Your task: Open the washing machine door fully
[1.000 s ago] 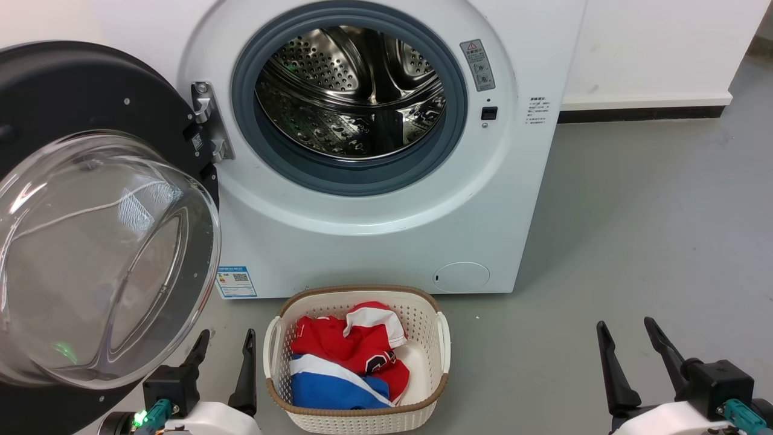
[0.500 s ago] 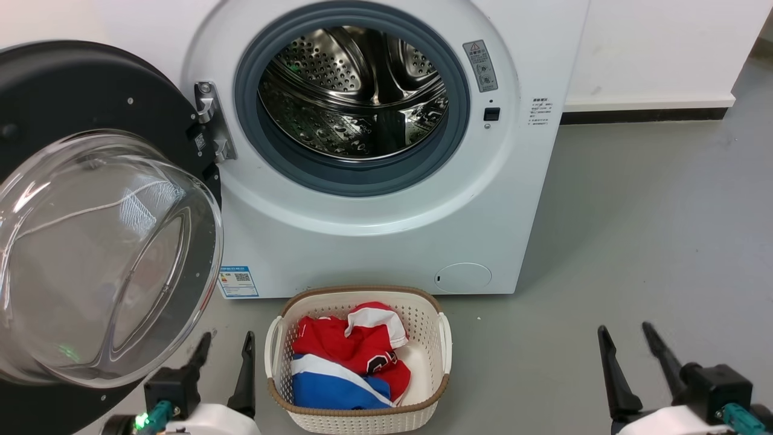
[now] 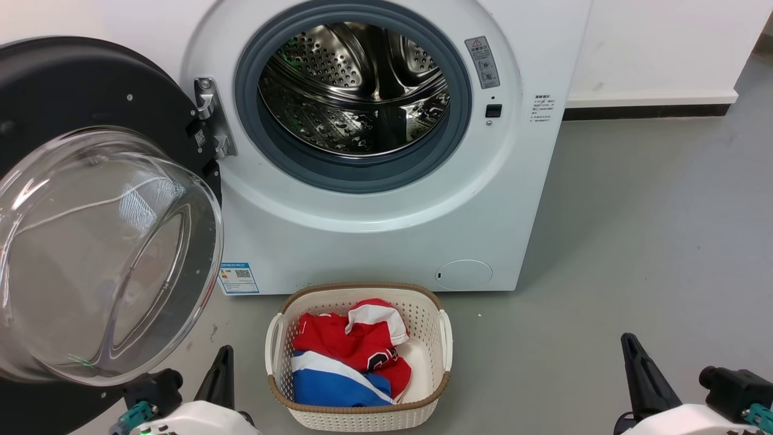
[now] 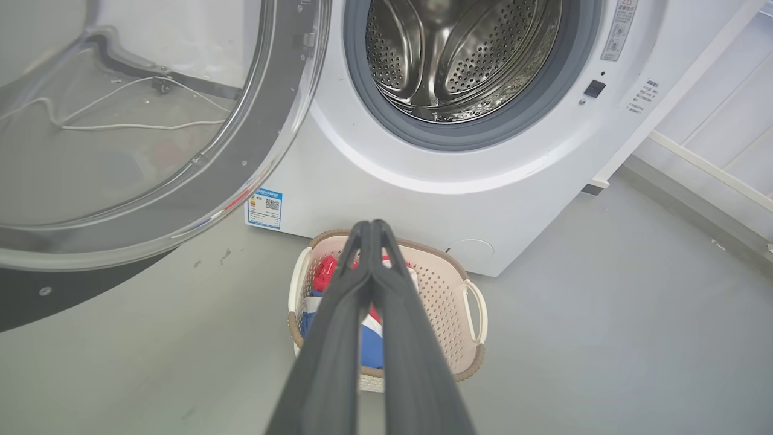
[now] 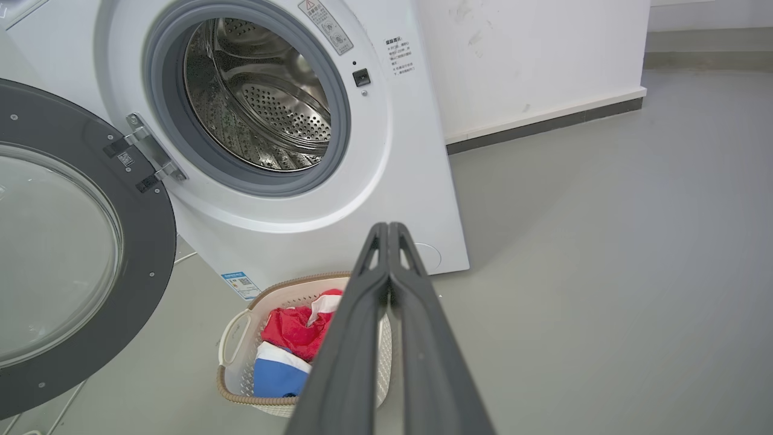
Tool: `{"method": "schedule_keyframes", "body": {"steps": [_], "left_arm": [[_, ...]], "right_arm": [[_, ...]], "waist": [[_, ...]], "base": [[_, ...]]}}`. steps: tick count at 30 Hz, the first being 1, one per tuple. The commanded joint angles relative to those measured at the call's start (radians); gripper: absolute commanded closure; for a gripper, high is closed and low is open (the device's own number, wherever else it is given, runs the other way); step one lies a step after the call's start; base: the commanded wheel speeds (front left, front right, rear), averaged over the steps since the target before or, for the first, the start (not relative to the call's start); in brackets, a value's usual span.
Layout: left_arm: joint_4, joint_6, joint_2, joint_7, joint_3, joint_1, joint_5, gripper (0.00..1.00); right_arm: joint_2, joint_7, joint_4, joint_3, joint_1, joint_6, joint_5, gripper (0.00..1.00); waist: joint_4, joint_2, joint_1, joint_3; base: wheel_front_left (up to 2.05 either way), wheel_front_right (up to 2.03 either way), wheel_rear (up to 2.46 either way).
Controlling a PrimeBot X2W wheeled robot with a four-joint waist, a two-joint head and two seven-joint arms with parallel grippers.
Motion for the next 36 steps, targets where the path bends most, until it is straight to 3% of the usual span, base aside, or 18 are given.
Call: {"method": "schedule_keyframes", "body": {"steps": [1,36], "left_arm": [[-0.014,-0.01,-0.001,0.01,0.024,-0.034,-0.04,1.0],[-0.019,-0.117,-0.097,0.138,0.182,-0.071,-0.452,1.0]], "right_arm": [[-0.001,0.005,-0.006,-0.005,-0.034,0.0,0.056,1.0],[-0.001,0.08,0.067,-0.037,-0.122,0.0,0.597,1.0]], "waist": [[0.0,0.0,0.0,0.001],[0.007,0.0,-0.0001,0.022]], "base": [[0.0,0.0,0.0],[0.0,0.0,0.0]]}}
